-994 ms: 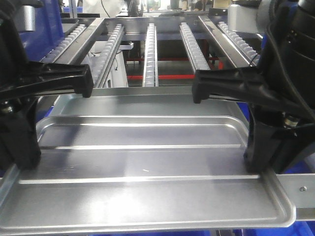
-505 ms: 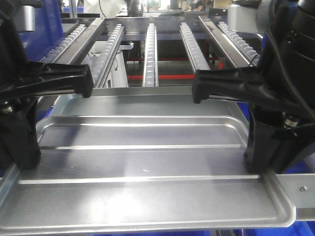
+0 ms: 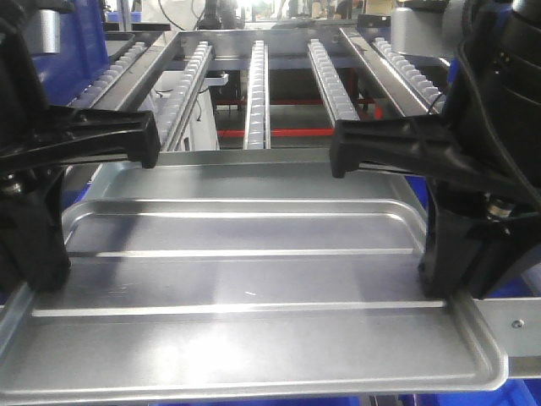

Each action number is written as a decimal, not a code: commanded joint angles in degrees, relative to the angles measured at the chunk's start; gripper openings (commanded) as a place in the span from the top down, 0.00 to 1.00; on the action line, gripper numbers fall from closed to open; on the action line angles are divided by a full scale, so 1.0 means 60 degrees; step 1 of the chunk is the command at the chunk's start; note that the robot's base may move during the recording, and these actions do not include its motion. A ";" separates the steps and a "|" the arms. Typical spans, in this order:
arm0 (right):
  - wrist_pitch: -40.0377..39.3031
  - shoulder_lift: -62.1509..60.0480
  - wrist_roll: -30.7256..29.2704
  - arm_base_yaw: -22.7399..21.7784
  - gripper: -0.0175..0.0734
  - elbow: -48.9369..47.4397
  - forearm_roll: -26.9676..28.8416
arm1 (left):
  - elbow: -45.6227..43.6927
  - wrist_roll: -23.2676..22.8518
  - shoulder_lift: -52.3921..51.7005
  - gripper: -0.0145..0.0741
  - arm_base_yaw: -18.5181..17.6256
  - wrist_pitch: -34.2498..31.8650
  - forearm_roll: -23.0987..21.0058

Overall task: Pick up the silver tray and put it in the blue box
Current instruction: 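Hold the tray level in both grippers while the base drives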

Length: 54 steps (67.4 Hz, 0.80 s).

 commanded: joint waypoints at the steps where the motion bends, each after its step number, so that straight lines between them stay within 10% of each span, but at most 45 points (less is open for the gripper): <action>1: -0.0226 -0.0325 0.0023 -0.0003 0.75 -0.0221 -0.0306 | -0.0226 0.0006 -0.0302 0.95 -0.0088 0.0049 0.0154; 54: -0.0226 -0.0325 0.0023 -0.0003 0.75 -0.0221 -0.0306 | -0.0226 0.0006 -0.0302 0.95 -0.0088 0.0049 0.0154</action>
